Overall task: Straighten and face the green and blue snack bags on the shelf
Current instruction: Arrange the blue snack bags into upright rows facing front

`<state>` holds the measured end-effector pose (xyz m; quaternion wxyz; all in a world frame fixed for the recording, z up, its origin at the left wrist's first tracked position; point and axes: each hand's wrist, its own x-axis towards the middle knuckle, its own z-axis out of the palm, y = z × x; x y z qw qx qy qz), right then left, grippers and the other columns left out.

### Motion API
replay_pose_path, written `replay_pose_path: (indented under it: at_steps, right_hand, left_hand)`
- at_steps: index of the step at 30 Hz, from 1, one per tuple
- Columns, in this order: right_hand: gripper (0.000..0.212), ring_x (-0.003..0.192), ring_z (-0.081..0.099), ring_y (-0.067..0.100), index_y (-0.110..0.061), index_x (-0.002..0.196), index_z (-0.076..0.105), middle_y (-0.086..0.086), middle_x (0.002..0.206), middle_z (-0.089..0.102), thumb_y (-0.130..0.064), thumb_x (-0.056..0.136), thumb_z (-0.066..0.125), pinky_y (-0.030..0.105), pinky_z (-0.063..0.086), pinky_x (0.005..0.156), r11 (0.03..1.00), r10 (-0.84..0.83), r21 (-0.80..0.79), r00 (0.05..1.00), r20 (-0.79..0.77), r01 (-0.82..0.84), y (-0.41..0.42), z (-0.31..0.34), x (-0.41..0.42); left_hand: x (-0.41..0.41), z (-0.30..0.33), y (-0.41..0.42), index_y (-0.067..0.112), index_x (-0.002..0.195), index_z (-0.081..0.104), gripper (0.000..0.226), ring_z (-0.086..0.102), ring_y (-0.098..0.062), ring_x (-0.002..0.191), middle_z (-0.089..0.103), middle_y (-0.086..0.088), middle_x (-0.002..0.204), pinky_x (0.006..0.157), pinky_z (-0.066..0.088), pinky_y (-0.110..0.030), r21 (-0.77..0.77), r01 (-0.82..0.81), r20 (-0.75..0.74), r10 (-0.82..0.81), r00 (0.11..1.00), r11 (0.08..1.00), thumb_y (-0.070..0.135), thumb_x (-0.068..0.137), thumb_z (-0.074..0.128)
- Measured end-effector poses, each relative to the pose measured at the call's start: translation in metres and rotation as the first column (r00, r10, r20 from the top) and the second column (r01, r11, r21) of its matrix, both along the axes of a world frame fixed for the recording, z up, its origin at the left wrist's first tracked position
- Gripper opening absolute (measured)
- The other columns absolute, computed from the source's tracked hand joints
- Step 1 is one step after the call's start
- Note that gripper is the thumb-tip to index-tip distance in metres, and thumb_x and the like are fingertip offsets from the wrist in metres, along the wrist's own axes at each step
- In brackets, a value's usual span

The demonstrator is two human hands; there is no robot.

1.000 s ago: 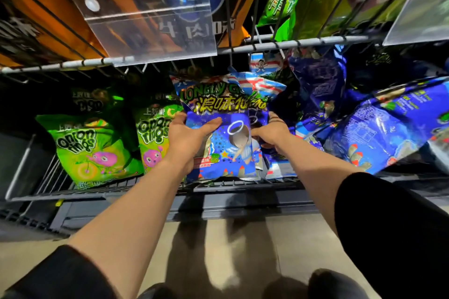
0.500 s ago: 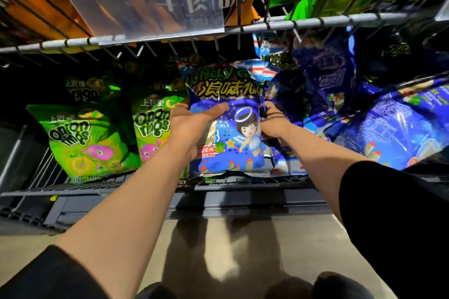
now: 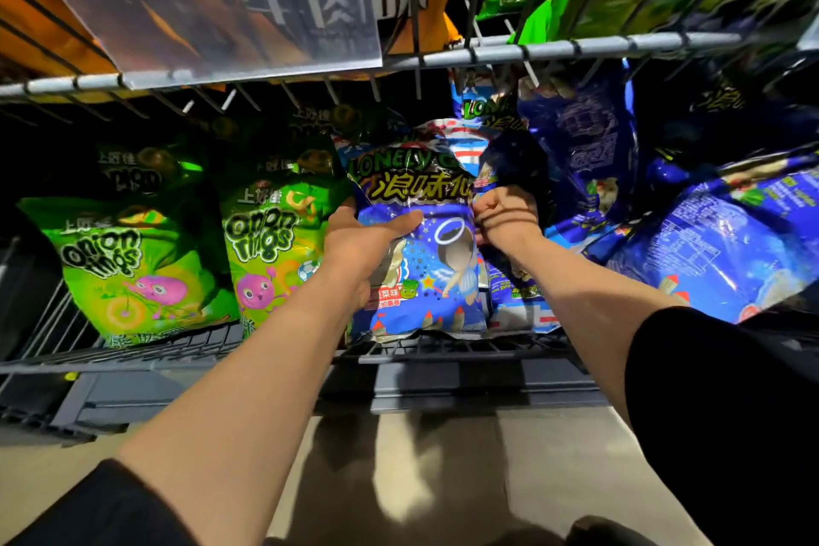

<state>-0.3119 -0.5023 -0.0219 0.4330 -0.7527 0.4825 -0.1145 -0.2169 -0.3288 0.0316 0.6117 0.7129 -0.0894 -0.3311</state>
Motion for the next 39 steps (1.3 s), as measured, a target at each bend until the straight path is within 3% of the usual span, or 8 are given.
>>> replay_pose_path:
  at_steps: [4,8,13,17,23,29,34,39]
  right_hand:
    - [0.027,0.062,0.058,0.026,-0.010,0.062,0.059,0.012,0.068,0.062,-0.014,0.088,0.055,0.029,0.044,0.053,0.952,-0.191,-0.204,0.965,0.181,0.227,-0.003,0.002,0.008]
    - [0.026,0.107,0.058,0.025,-0.004,0.114,0.064,0.013,0.112,0.063,-0.012,0.095,0.049,0.012,0.040,0.074,0.963,-0.110,-0.235,0.989,0.100,0.131,0.003,0.017,0.004]
    - [0.024,0.110,0.058,0.028,0.002,0.108,0.066,0.018,0.115,0.065,-0.005,0.091,0.050,0.007,0.037,0.080,0.911,-0.144,-0.355,0.968,0.204,0.210,0.032,0.031,-0.024]
    - [0.042,0.112,0.046,0.034,0.002,0.118,0.055,0.021,0.123,0.053,-0.027,0.087,0.056,0.034,0.034,0.096,0.643,-0.406,-0.658,0.903,0.141,0.392,0.047,0.043,-0.053]
    - [0.068,0.130,0.034,0.042,0.020,0.139,0.019,0.035,0.143,0.029,-0.020,0.092,0.050,0.043,0.026,0.108,0.768,-0.512,-0.406,0.856,0.075,0.495,0.019,0.024,-0.074]
    - [0.035,0.103,0.056,0.029,-0.002,0.129,0.046,0.020,0.122,0.058,-0.011,0.096,0.043,0.033,0.040,0.081,0.764,-0.549,-0.287,0.816,0.183,0.578,0.023,0.023,-0.083]
    - [0.028,0.097,0.061,0.035,-0.007,0.119,0.056,0.021,0.105,0.065,-0.019,0.094,0.052,0.031,0.038,0.071,0.777,-0.518,-0.266,0.820,0.245,0.571,0.035,0.022,-0.095]
    - [0.014,0.076,0.058,0.018,-0.013,0.093,0.067,0.006,0.082,0.068,-0.018,0.081,0.070,0.033,0.048,0.078,0.821,-0.402,-0.264,0.840,0.364,0.507,0.042,0.050,-0.116]
  left_hand:
    - [-0.001,-0.008,-0.003,0.009,0.135,0.044,0.094,0.067,-0.036,0.100,0.068,-0.014,0.115,0.087,0.055,-0.053,-0.065,-0.026,0.014,0.027,1.000,0.998,0.027,0.056,0.093]
    - [-0.006,-0.021,-0.011,0.015,0.127,0.055,0.071,0.068,-0.032,0.101,0.071,-0.008,0.112,0.091,0.054,-0.052,-0.108,0.014,0.074,-0.006,0.997,0.994,0.023,0.064,0.088]
    - [-0.004,-0.027,-0.013,0.021,0.137,0.044,0.079,0.064,-0.036,0.106,0.065,-0.008,0.120,0.079,0.054,-0.044,0.017,0.029,0.104,-0.031,0.994,0.999,0.041,0.071,0.082]
    - [-0.003,-0.035,-0.013,0.020,0.130,0.045,0.063,0.055,-0.011,0.050,0.060,-0.007,0.076,0.046,0.045,-0.021,-0.056,0.001,0.103,0.005,0.995,0.998,0.033,0.077,0.079]
    - [-0.011,-0.035,-0.019,0.009,0.140,0.041,0.100,0.059,-0.028,0.117,0.061,-0.011,0.129,0.099,0.048,-0.042,-0.010,-0.071,0.383,0.069,0.921,0.997,0.060,0.060,0.074]
    - [-0.032,-0.025,-0.018,-0.004,0.144,0.028,0.081,0.037,-0.037,0.133,0.039,-0.027,0.142,0.104,0.028,-0.035,0.175,-0.219,0.693,0.038,0.720,0.960,0.032,0.085,0.070]
    - [-0.051,-0.022,-0.014,0.006,0.125,0.057,0.053,0.042,-0.041,0.115,0.044,-0.022,0.127,0.095,0.032,-0.037,0.237,-0.264,0.910,-0.119,0.396,0.935,0.026,0.078,0.073]
    - [-0.054,-0.013,-0.001,0.010,0.126,0.061,0.048,0.037,-0.034,0.127,0.047,-0.017,0.133,0.103,0.031,-0.035,0.294,-0.170,0.867,-0.188,0.461,0.941,0.026,0.081,0.071]
